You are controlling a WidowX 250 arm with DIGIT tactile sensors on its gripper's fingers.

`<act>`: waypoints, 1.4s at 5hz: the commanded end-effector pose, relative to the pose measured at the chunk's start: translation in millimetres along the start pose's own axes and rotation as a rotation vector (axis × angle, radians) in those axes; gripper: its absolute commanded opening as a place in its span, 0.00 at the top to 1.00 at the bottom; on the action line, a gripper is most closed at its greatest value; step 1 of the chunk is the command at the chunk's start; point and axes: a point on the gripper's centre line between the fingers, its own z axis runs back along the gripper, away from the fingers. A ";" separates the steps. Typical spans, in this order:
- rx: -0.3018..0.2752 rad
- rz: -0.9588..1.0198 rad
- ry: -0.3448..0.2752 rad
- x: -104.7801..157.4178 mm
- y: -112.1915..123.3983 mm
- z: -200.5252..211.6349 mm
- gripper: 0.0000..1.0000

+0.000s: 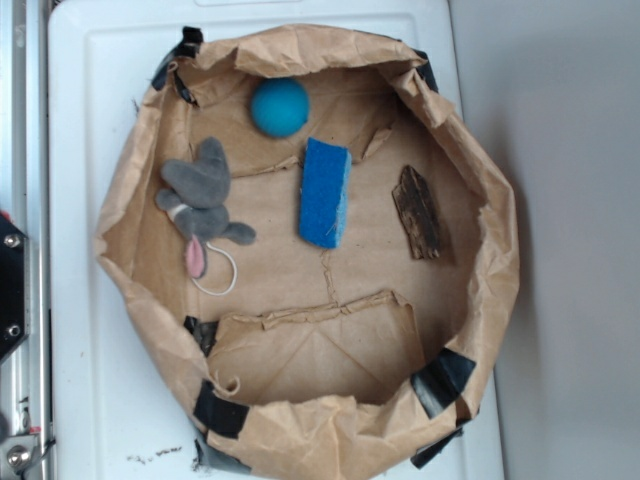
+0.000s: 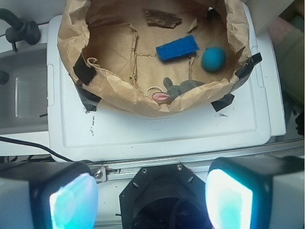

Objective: Grab the wood chip.

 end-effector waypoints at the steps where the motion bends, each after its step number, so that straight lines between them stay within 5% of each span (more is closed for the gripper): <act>1: 0.000 0.000 0.000 0.0 0.0 0.0 0.00; 3: 0.054 -0.114 -0.094 67.6 -27.9 -26.8 0.00; 4: 0.041 -0.365 -0.040 99.2 -30.8 -46.9 0.00; 5: -0.038 -0.511 -0.034 103.4 -20.9 -30.3 0.00; 7: -0.038 -0.511 -0.034 103.4 -20.9 -30.3 0.00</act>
